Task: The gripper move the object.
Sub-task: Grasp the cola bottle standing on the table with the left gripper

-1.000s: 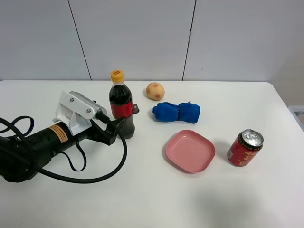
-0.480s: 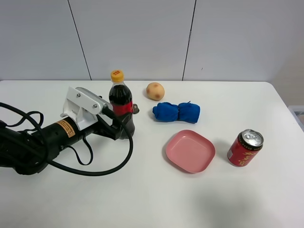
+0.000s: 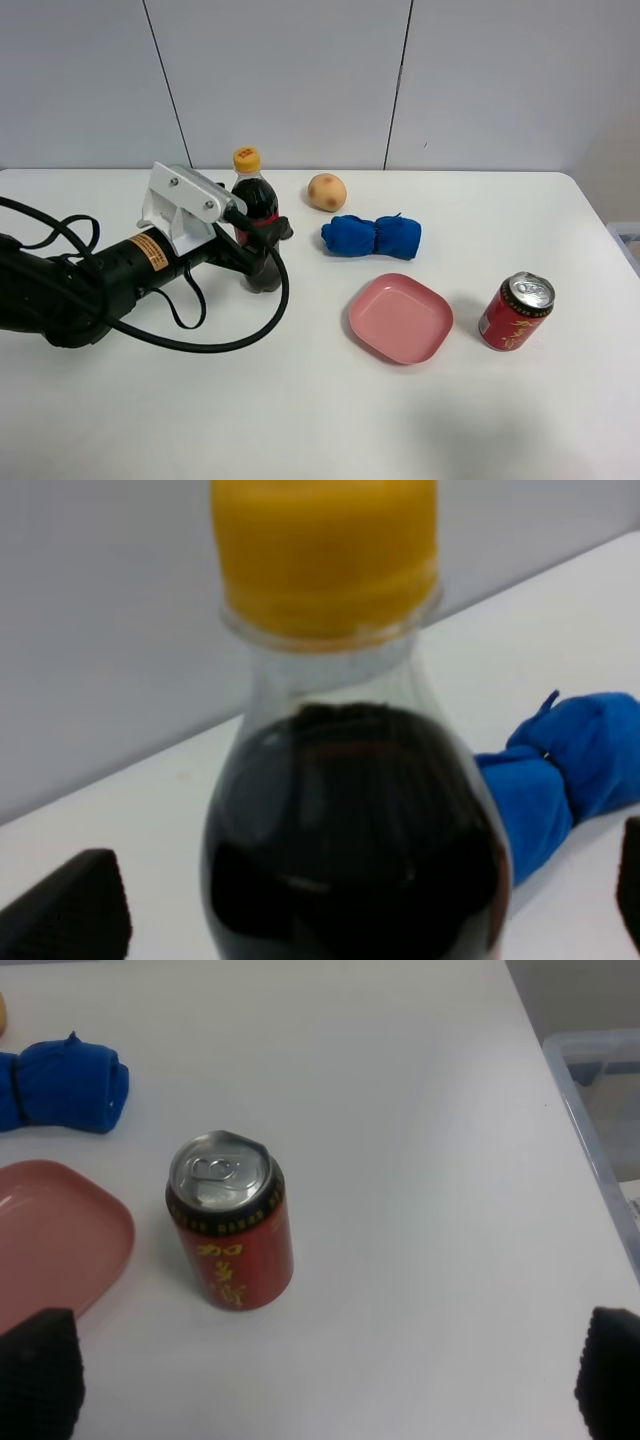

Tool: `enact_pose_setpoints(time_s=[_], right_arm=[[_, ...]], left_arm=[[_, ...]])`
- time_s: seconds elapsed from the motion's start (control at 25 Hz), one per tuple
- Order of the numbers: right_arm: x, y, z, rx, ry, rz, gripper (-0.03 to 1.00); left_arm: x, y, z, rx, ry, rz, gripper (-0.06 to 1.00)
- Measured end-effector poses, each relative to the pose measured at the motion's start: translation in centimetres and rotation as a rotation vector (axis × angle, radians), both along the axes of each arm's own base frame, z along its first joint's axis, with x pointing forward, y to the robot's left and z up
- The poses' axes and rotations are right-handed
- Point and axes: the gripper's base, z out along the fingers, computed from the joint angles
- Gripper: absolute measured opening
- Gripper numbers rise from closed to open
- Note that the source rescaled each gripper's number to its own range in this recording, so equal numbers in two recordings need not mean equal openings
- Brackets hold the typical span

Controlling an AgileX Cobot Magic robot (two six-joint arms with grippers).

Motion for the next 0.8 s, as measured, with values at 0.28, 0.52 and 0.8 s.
enact_pose_setpoints(time_s=[0.28,0.52,0.8], right_arm=[[0.0,0.0,0.0,0.0,0.0,0.0,1.0],[0.0,0.0,0.0,0.0,0.0,0.0,1.0],[0.0,0.0,0.0,0.0,0.0,0.0,1.0]], left_arm=[[1.3,-1.3,-1.4,0.013,0.024,-0.049,1.0],[2.7,-2.4,-2.1,0.022,0.015,-0.076,1.0],[3.0,-2.6,-2.2,0.025,0.013,-0.082,1.0]])
